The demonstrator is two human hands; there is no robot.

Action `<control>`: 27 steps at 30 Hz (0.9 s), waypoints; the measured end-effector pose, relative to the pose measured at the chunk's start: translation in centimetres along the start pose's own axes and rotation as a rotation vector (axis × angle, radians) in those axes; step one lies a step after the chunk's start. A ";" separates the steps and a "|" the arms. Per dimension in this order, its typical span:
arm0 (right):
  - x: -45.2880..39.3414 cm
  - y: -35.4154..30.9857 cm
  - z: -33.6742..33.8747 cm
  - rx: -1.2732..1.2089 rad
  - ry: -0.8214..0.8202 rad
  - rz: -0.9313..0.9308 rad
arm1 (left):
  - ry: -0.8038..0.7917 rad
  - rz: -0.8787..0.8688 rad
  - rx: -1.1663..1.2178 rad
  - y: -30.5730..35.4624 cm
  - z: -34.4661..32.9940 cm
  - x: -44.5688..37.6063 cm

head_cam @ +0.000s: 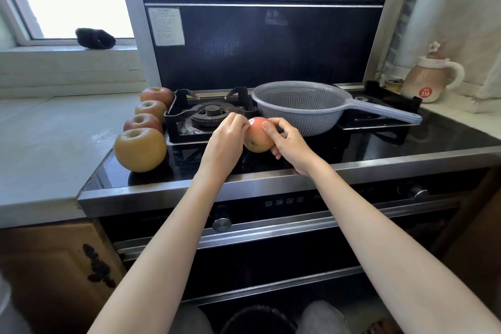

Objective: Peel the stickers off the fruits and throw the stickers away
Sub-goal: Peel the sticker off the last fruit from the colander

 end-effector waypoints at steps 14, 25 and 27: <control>0.0 0.0 0.0 0.004 0.001 -0.008 | -0.016 0.021 0.095 -0.6 -0.2 0.1; 0.0 0.0 -0.1 -0.028 -0.002 -0.002 | -0.010 0.013 0.049 -0.3 -0.1 0.0; 0.0 0.0 -0.1 -0.024 0.001 0.000 | -0.019 0.009 0.004 -0.1 -0.2 0.0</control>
Point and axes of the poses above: each hand's wrist, its own x-axis away from the middle knuckle, its own z-axis out of the back of the hand, y = z × x, the point moved 10 cm from there along -x, towards the middle knuckle, and after that the axes turned 2 degrees about x, right-handed, at the moved point
